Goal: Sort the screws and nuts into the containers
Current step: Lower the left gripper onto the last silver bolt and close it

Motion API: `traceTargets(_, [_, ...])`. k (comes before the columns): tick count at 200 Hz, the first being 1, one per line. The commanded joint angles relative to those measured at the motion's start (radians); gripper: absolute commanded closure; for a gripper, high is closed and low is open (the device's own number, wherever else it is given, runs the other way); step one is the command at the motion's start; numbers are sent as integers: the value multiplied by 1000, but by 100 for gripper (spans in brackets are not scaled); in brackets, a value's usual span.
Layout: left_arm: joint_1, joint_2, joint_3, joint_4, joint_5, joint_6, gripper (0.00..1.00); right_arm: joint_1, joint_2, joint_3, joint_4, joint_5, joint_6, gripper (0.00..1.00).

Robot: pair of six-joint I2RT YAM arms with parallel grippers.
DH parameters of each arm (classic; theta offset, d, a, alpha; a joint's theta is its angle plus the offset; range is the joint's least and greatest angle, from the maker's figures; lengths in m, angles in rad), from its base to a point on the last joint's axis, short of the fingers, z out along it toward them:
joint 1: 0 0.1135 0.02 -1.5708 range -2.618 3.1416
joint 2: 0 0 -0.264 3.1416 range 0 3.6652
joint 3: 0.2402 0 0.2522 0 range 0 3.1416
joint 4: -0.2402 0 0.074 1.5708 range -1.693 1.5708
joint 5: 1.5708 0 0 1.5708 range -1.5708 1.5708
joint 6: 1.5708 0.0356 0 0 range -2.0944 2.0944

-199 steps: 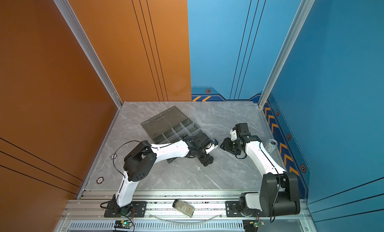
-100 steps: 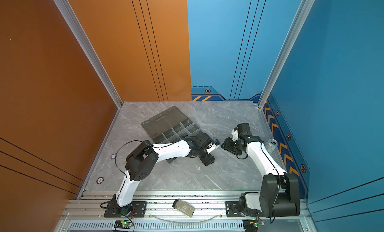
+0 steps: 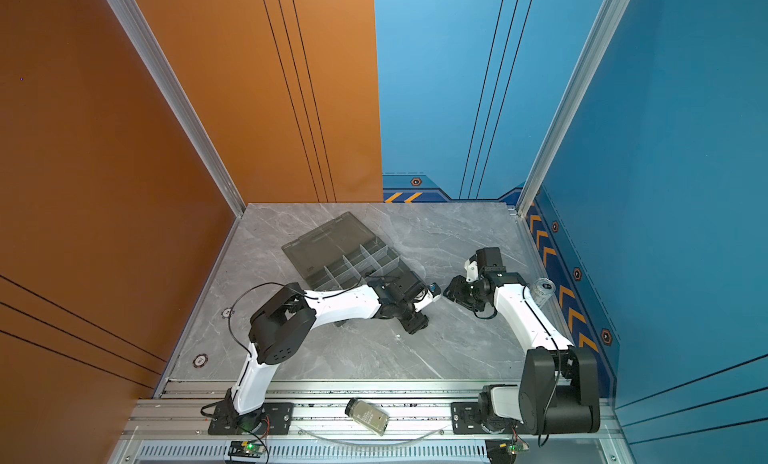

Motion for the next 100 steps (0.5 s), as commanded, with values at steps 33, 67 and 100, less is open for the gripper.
traceTargets(33, [-20,-17,-37,-85,-26,1,41,-19,-14,-17,-25,-12,-21,48])
traceTargets(67, [-21,-29,-56,-93,-30,-8,47,-26,-15,-23,-24,-17,-24,48])
traceTargets(100, [-21,-38,-73,-92,-25,-12,54,-30,-18,-25,-25,-19,-25,48])
